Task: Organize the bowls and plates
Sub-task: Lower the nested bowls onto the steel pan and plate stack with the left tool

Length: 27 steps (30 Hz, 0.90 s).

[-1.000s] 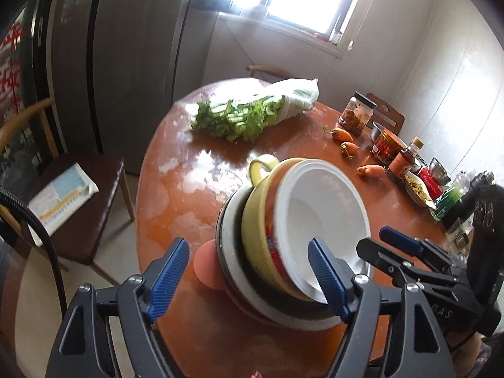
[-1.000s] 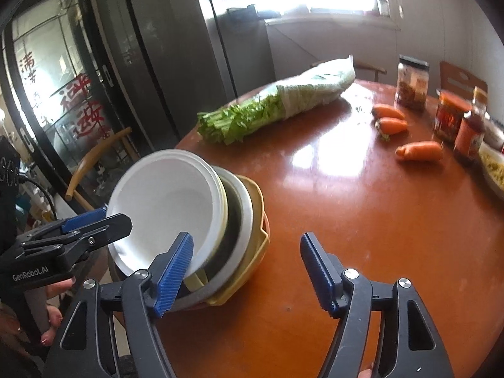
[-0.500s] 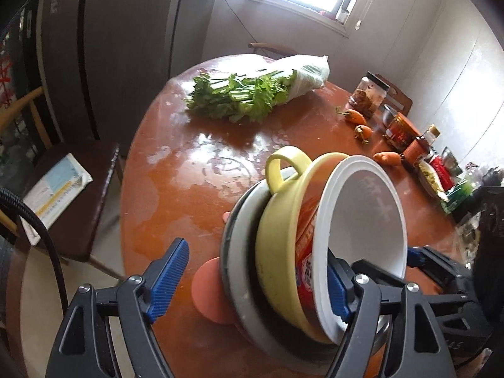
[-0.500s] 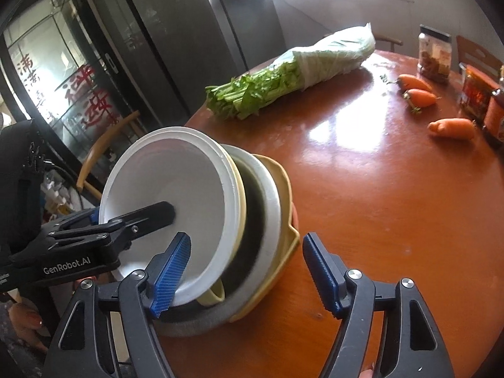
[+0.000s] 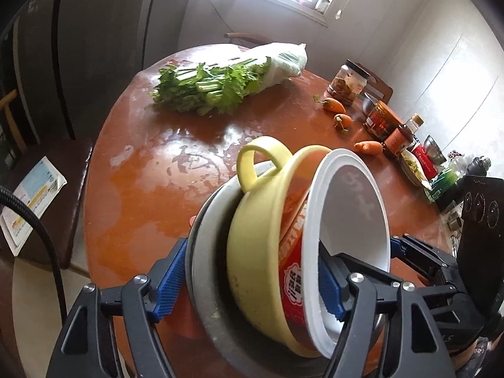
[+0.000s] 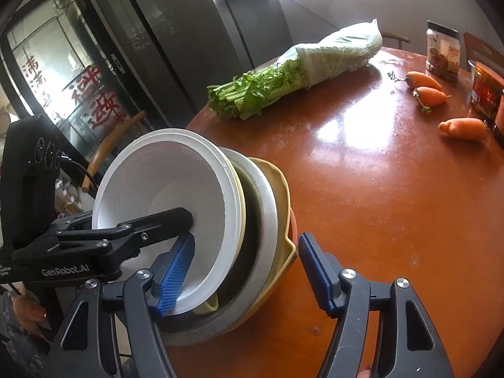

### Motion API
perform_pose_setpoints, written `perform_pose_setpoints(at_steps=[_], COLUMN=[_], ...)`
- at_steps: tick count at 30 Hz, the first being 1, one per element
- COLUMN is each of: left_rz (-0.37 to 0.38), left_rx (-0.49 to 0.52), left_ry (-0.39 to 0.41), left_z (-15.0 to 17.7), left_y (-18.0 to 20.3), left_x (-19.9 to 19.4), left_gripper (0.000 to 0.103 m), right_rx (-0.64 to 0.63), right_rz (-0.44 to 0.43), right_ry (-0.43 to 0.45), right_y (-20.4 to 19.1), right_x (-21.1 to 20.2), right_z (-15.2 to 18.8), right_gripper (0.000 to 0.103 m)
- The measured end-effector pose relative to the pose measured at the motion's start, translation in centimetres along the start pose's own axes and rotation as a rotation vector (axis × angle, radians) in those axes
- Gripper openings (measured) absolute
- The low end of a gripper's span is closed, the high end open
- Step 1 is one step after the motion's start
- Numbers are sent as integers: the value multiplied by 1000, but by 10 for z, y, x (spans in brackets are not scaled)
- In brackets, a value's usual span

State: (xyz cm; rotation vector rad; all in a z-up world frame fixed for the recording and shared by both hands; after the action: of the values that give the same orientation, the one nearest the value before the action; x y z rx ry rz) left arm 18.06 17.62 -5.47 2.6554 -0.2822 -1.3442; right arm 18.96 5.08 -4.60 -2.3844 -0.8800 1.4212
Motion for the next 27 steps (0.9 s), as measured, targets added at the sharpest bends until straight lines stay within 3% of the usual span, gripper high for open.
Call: perform_pose_setpoints(at_steps=[10,27], left_rz=[12,77], left_rx=[30,119], left_ry=[-10,-30], left_z=[-9,-32], left_y=[25,107], left_x=[15,57], left_gripper=[73,73], right_rx=[14,98], right_rz=[26,95], right_ry=[28,85], right_y=[25,104], right_x=[-15,-63], right_z=[-2,-5], right_gripper=[66,65])
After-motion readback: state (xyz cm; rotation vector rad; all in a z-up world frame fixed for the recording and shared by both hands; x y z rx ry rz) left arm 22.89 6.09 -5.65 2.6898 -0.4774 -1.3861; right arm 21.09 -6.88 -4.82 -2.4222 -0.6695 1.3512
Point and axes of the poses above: each gripper's, at about its wrist camera, not at the fingertips, and x roughly the way its jaws point, y to its right, z to its underside, the point moved 6 cm from there along x, roughly the way its jaws point, and after that the axes turned 11 degrees about x, right-handed, at the moved point
